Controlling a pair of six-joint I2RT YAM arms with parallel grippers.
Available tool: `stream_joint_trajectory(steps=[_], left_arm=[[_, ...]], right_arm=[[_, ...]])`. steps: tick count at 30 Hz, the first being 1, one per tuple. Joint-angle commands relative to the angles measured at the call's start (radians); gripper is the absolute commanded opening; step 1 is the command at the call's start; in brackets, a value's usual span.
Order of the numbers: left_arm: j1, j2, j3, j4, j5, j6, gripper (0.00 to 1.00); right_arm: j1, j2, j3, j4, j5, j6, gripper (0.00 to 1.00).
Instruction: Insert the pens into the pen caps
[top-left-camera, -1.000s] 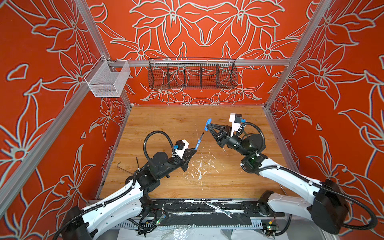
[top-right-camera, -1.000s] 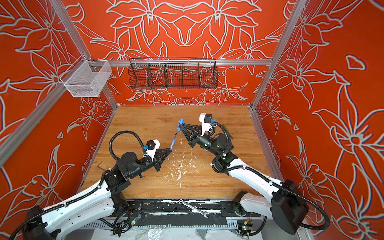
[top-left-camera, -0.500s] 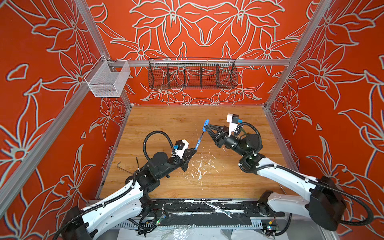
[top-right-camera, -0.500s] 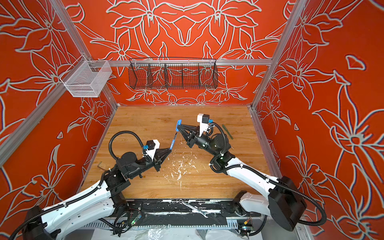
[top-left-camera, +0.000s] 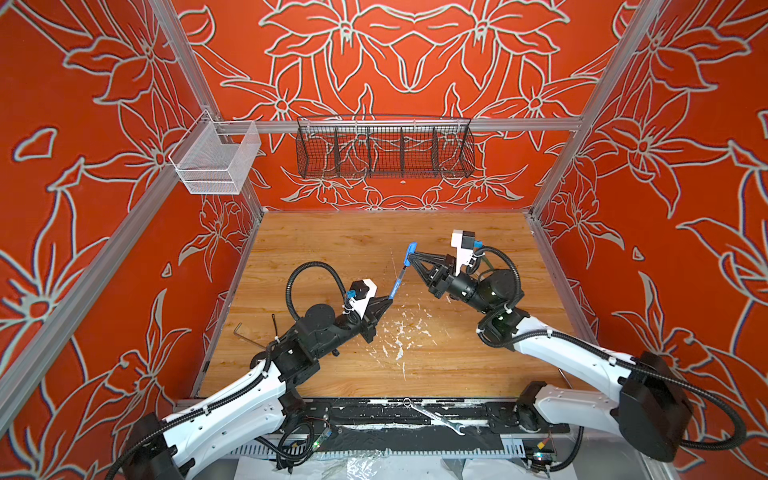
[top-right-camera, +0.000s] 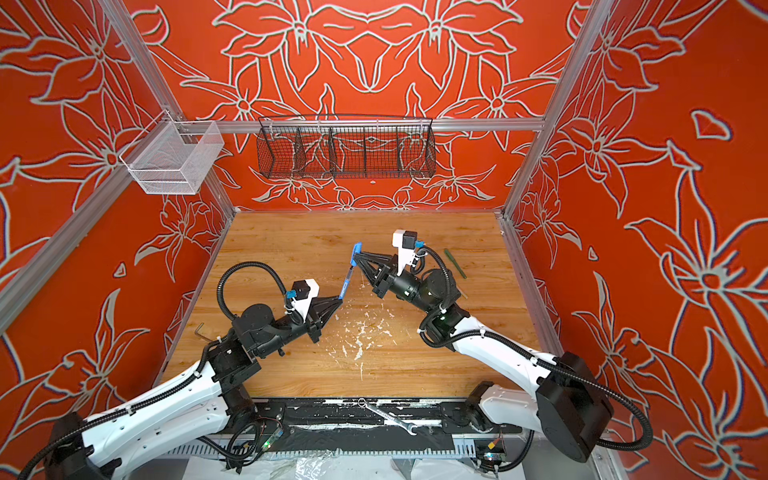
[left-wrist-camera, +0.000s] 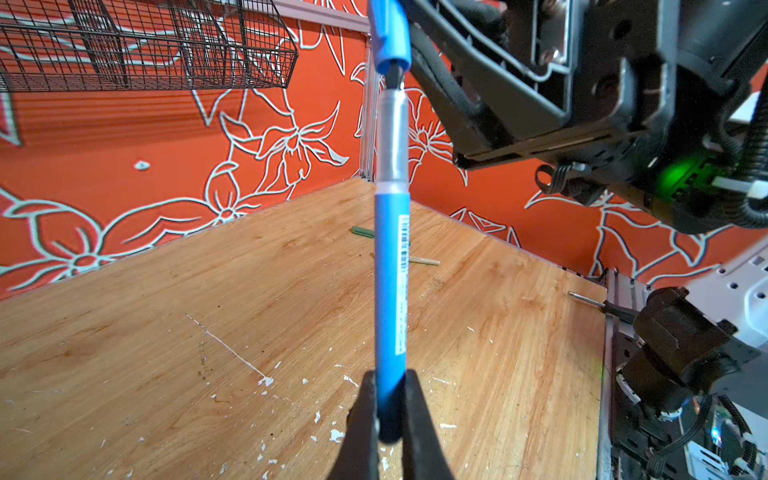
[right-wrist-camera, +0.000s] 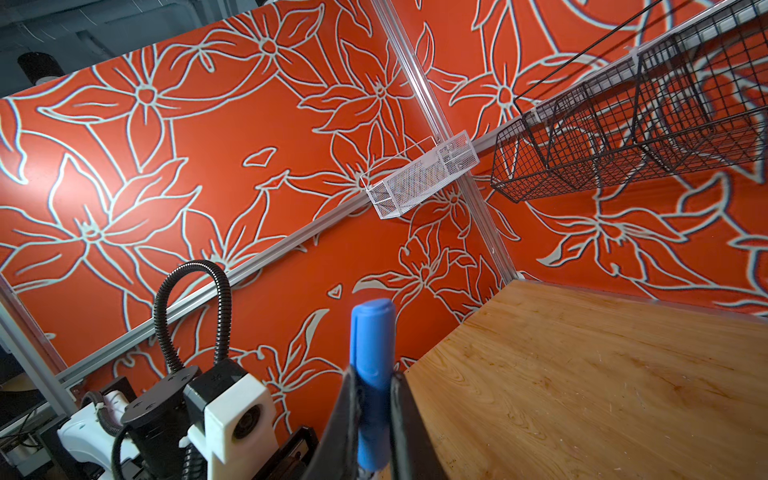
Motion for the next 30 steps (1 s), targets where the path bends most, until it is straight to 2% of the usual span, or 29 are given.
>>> stream_joint_trajectory(steps=[1,23,30], left_arm=[[0.004,-0.011,0.004,0.008,-0.009,-0.003,0.00],[0.005,0.003,0.031,0.013,-0.034,-0.009,0.00],[0.005,0.001,0.048,0.035,-0.012,-0.017,0.00]], right_arm=[[0.012,-0.015,-0.017,0.023,0.006,0.019,0.00],[0.035,-0.038,-0.035,0.008,0.027,0.019,0.00],[0.044,-0.035,-0.042,-0.010,0.044,0.002,0.00]])
